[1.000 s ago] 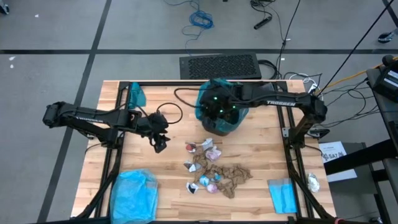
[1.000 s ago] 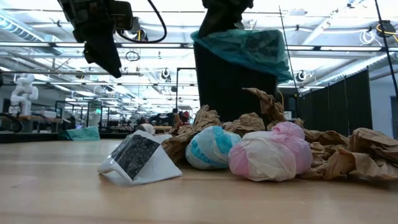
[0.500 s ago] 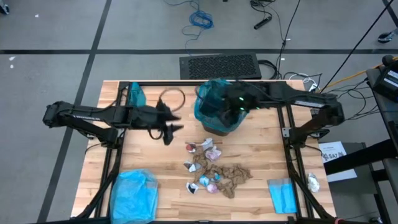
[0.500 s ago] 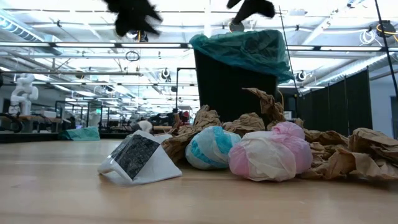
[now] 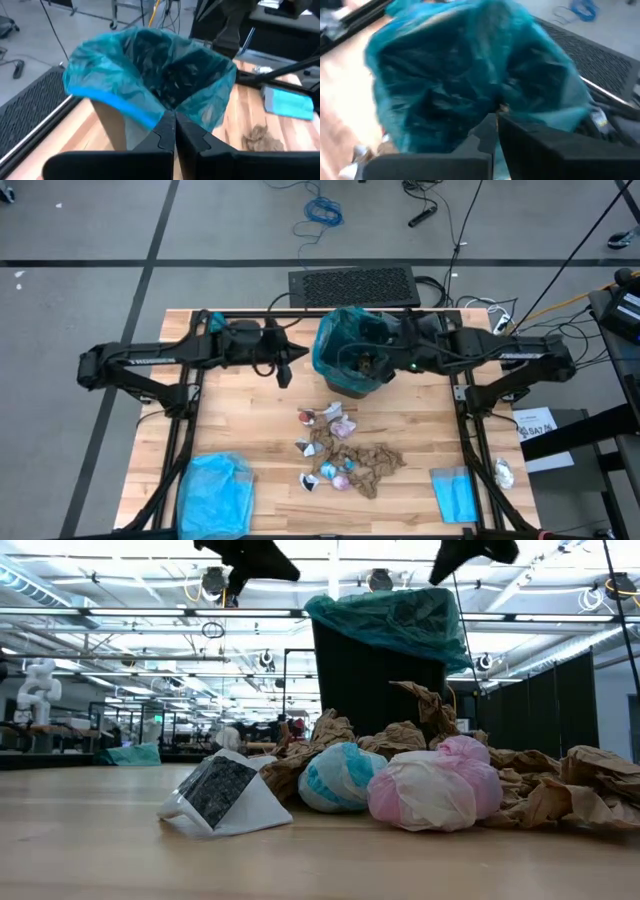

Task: Place trash/remove bag and relplace
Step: Adjust the black trash bin

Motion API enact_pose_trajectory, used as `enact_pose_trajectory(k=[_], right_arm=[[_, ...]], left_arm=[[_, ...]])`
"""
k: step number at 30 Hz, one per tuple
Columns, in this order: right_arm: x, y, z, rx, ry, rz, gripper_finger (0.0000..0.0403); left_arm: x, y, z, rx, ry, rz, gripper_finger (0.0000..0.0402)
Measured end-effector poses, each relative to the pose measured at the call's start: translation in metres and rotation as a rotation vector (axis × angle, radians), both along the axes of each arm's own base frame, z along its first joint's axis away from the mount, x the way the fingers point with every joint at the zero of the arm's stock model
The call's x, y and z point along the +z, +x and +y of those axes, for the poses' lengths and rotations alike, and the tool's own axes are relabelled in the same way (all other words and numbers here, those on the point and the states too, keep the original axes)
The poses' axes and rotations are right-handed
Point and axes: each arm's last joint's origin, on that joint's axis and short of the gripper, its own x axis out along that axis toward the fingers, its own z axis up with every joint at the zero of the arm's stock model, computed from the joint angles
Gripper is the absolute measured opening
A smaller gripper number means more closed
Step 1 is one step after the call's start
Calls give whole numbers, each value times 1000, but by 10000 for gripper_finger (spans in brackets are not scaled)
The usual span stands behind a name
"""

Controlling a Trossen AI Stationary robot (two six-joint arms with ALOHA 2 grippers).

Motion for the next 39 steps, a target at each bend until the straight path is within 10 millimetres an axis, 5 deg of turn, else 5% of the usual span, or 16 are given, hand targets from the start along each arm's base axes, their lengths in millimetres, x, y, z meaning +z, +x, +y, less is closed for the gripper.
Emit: enact_pose_trajectory(k=[6,12,26,39], right_arm=[[-7,-23,10,-76,18,-82,2],[-27,-35,15,-131,60,-130,0],[-60,-20,16,-94,146,-264,0],[-57,-16,-5,-43,117,-269,0]], left_arm=[[3,4,0,-26,39,-24,1],[-15,19,2,-92,1,46,1],[-51,41,8,-107,-38,194,0],[-65,34,18,-73,-89,325,0]])
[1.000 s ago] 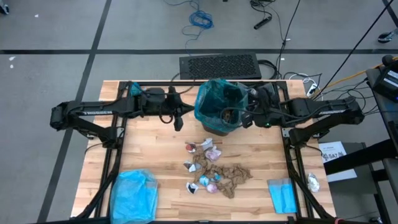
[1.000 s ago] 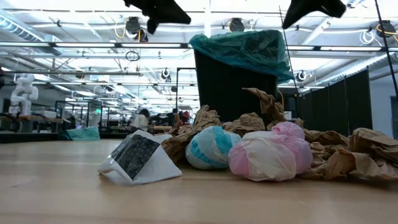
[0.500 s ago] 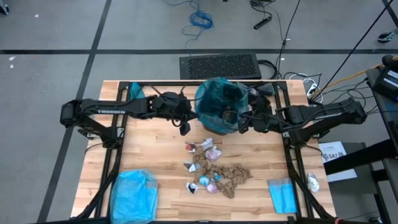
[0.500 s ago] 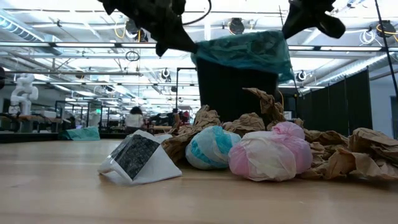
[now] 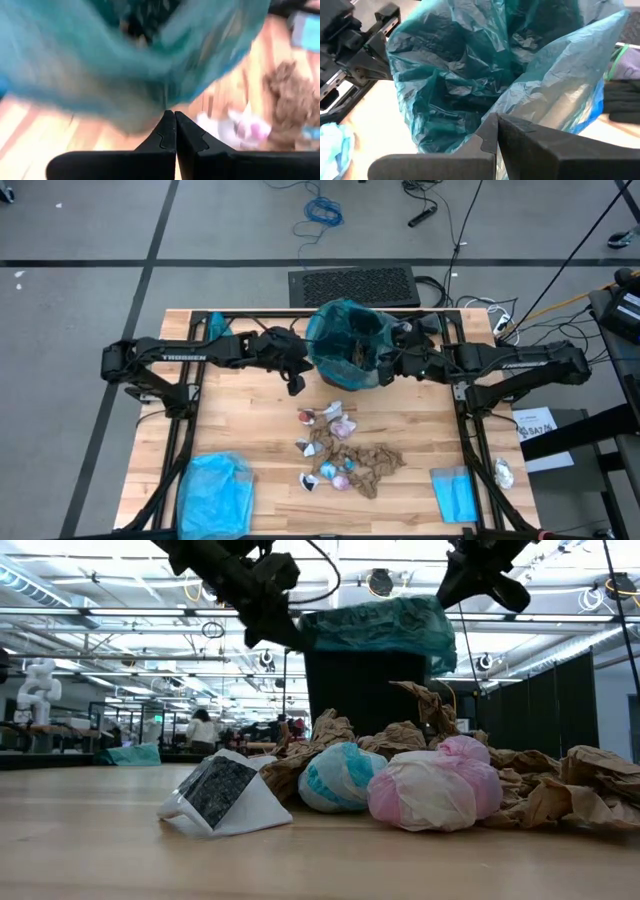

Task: Place trash/remove bag and relplace
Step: Adjust the black trash bin, then put the brown napkin into the blue trash bag inside the black trash bin

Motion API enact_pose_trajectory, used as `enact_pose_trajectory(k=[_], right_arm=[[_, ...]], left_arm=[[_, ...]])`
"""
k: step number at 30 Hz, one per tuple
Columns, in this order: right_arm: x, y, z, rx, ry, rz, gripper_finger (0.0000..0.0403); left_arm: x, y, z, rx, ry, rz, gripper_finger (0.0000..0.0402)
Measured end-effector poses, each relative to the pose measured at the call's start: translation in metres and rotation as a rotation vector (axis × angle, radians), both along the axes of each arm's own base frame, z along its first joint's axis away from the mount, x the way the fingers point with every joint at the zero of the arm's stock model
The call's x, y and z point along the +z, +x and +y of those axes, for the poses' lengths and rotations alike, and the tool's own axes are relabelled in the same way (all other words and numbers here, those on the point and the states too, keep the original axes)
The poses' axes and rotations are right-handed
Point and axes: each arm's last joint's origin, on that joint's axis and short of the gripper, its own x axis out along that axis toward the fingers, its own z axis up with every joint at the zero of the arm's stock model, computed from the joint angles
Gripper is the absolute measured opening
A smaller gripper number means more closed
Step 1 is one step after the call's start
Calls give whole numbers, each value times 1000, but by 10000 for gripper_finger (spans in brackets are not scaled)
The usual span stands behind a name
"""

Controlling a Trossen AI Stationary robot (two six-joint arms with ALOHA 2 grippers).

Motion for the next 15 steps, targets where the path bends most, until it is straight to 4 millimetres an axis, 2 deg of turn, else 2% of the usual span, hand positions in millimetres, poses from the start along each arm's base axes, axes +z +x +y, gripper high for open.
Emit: enact_pose_trajectory(k=[5,10,12,15], right_arm=[[15,-23,11,87,-18,-49,13],[27,-41,32,318,88,-117,78],[21,-39,50,462,187,-73,113],[-3,-32,83,591,249,64,162]], left_arm=[[11,-22,-8,-21,-26,64,0],[41,-53,-21,-13,-53,-8,0],[54,-69,-30,-28,-64,-46,0],[69,-85,-45,-83,-55,-116,0]])
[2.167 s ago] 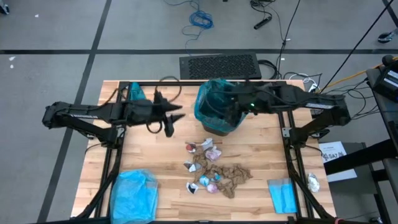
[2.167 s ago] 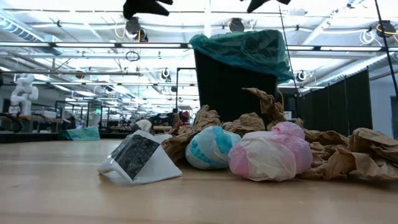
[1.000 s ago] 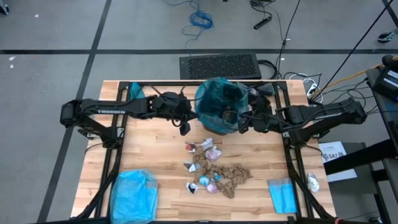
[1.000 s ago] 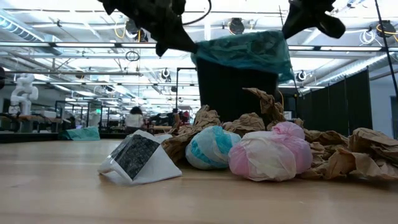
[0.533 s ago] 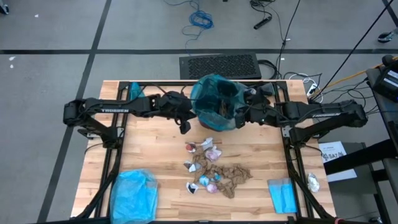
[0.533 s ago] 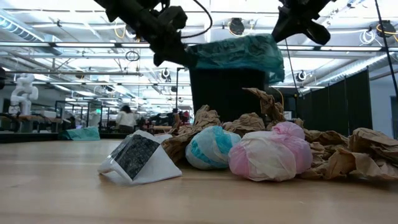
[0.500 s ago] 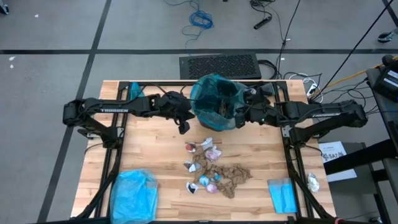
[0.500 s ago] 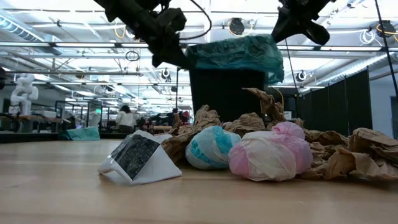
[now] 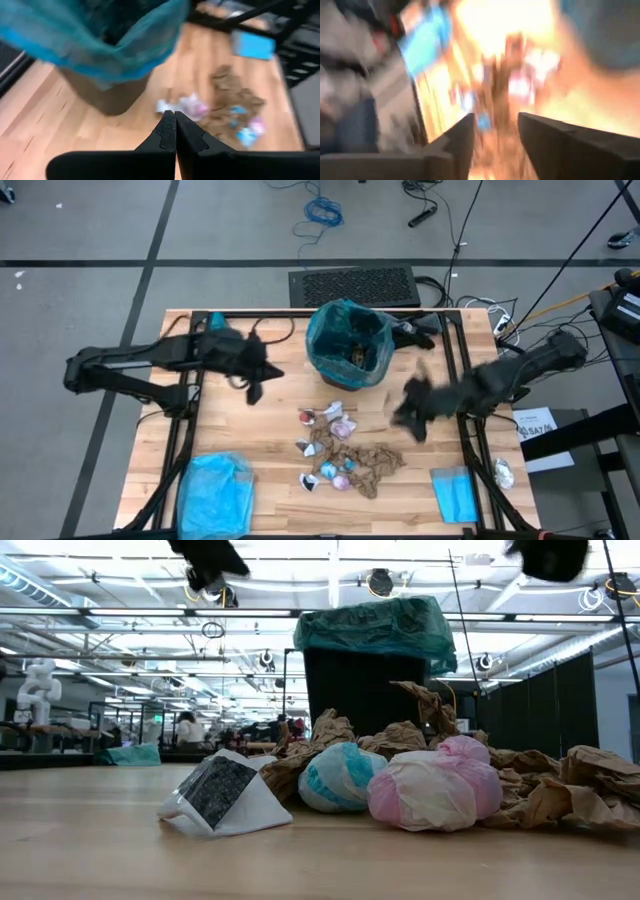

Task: Place trash/remove bag and relplace
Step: Put the brown napkin into the blue trash bag inside the black trash bin

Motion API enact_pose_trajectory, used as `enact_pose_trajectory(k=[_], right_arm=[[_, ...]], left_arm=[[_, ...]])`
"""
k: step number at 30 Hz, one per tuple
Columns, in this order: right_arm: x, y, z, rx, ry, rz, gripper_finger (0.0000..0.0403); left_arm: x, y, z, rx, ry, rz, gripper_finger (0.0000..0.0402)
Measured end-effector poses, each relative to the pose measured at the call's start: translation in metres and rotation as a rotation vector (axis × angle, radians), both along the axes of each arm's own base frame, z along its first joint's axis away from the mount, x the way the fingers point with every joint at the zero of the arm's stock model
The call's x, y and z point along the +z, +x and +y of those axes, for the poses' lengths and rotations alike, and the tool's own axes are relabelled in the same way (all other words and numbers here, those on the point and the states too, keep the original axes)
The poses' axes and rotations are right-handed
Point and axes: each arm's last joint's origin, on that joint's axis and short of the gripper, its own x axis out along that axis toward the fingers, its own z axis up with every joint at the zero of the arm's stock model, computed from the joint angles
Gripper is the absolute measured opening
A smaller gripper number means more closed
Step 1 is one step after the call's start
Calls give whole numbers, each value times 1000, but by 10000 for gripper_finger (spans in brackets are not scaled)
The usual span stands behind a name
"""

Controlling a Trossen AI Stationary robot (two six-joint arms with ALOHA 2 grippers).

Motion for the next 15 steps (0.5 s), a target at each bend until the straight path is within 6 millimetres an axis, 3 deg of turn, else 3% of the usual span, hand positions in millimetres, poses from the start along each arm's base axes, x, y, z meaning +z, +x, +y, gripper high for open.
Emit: enact_pose_trajectory(k=[7,15], right_arm=[[-59,17,47,90,-41,187,214],[-115,37,69,45,-67,315,216]], left_arm=[[6,-10,-13,-21,-3,-26,0],[4,-8,-14,-29,-4,-5,0]])
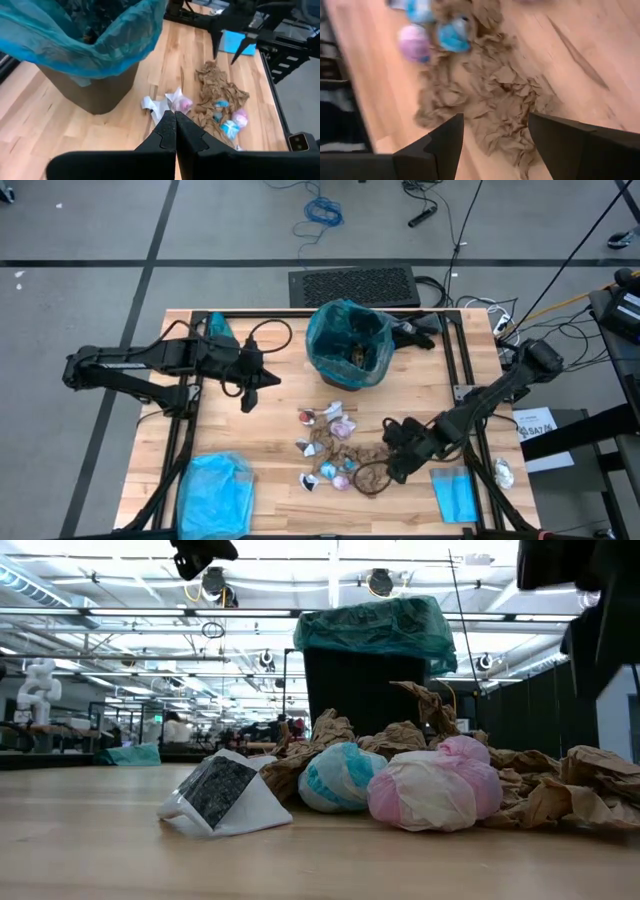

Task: Place trash/remove bag and relplace
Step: Put the brown napkin into the blue trash bag inside the black trash bin

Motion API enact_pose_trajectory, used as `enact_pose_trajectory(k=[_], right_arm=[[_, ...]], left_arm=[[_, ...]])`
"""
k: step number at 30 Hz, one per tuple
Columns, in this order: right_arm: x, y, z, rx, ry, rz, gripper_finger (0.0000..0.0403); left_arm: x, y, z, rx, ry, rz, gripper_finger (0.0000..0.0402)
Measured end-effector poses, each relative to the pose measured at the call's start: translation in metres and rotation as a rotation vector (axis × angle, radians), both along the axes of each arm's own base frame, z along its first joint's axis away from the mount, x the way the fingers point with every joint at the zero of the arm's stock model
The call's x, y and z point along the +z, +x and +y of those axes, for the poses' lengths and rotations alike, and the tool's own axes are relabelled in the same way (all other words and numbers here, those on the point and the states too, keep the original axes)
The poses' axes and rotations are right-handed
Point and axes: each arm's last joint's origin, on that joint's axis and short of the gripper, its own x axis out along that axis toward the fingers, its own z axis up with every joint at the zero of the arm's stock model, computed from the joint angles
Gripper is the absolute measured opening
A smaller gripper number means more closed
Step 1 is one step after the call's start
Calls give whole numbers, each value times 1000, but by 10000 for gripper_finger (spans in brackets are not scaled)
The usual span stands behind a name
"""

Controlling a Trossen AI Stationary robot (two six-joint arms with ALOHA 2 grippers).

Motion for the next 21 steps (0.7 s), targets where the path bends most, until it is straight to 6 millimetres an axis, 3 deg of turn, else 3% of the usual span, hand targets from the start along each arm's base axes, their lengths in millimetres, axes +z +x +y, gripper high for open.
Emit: enact_pose_trajectory(k=[9,12,15,19,21], right_arm=[[-57,26,16,-44,15,20,216],[-71,28,18,-144,36,74,206],[-75,27,20,-208,63,88,150],[-63,23,20,-204,93,77,25],[-50,22,19,-215,101,56,15]], left_arm=[[0,0,0,0,0,3,0],[-1,-1,0,0,0,11,0],[-2,-1,0,2,0,21,0],[-2,-1,0,5,2,21,0],[-1,-1,1,13,6,18,0]])
